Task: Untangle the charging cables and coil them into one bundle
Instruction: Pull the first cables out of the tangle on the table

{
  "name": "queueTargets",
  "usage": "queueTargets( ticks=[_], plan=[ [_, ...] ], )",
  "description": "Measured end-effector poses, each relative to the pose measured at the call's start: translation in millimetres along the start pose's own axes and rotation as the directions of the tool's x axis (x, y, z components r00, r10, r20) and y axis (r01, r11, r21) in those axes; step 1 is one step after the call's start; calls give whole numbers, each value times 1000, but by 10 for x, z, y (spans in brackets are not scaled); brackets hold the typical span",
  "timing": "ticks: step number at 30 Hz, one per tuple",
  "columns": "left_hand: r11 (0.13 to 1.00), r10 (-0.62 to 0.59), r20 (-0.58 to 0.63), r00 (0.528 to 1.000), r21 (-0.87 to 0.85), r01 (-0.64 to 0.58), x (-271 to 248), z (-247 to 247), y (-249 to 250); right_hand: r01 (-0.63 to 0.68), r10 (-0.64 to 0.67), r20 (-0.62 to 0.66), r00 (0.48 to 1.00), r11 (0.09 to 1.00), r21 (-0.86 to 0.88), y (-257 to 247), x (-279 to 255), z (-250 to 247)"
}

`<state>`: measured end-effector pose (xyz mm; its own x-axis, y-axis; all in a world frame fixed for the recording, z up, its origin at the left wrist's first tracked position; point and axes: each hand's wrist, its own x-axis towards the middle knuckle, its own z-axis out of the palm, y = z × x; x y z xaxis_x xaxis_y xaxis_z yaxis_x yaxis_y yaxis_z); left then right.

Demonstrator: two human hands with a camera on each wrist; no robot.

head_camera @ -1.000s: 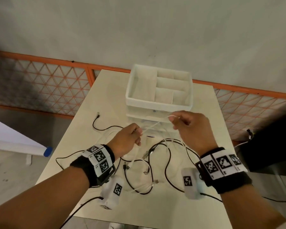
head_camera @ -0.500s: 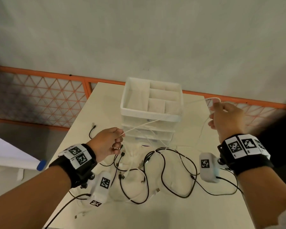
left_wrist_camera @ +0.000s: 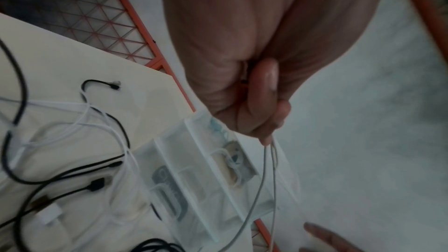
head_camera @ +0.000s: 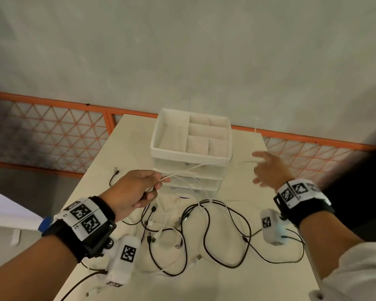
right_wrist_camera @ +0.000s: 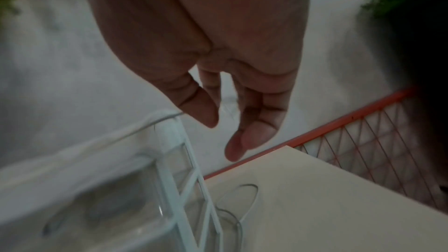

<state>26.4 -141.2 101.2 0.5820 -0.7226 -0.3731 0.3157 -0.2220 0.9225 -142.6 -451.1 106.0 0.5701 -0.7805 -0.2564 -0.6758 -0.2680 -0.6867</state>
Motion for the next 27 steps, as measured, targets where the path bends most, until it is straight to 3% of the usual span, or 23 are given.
queueTargets(
  ticks=[2, 4, 6, 8, 9, 10, 12, 15, 18, 20, 22, 27],
  plan=[
    [999, 32, -3, 999, 20, -32, -23, 49, 64, -1, -9, -61, 998, 985, -170, 75, -110, 71],
    [997, 60, -21, 998, 47, -59, -31, 130, 117, 114, -122, -71, 990, 988, -103, -26, -310, 134],
    [991, 97, -3, 995, 90, -97, -36, 264, 185, 252, -261, 77, 962, 962, 102, -283, -649, 226],
    [975, 158, 56, 986, 148, -165, -45, 438, 265, 353, -399, 287, 871, 914, 201, -502, -934, 419],
    [963, 195, 81, 977, 175, -206, -53, 516, 303, 414, -457, 298, 838, 889, 197, -545, -1006, 549],
    [950, 231, 99, 968, 191, -246, -64, 572, 347, 456, -484, 246, 840, 875, 162, -547, -1018, 670],
    [940, 297, 103, 949, 147, -309, -97, 592, 453, 422, -426, 130, 896, 905, 53, -400, -882, 812],
    [925, 377, 15, 926, -66, -375, -142, 408, 627, 154, -113, 202, 973, 968, -198, -37, -609, 733],
    [886, 429, -55, 902, -166, -432, -128, 183, 677, -12, 68, 120, 990, 909, -416, 213, -325, 517],
    [904, 412, -60, 909, -97, -416, -93, 74, 597, -14, 24, 17, 1000, 890, -456, 132, -189, 351],
    [936, 353, -52, 934, 19, -353, -44, -32, 470, 34, -74, -89, 993, 923, -382, -64, -79, 165],
    [904, 176, -10, 984, 397, -157, 9, -153, 183, 252, -293, -253, 922, 950, -183, -511, 154, -248]
  ],
)
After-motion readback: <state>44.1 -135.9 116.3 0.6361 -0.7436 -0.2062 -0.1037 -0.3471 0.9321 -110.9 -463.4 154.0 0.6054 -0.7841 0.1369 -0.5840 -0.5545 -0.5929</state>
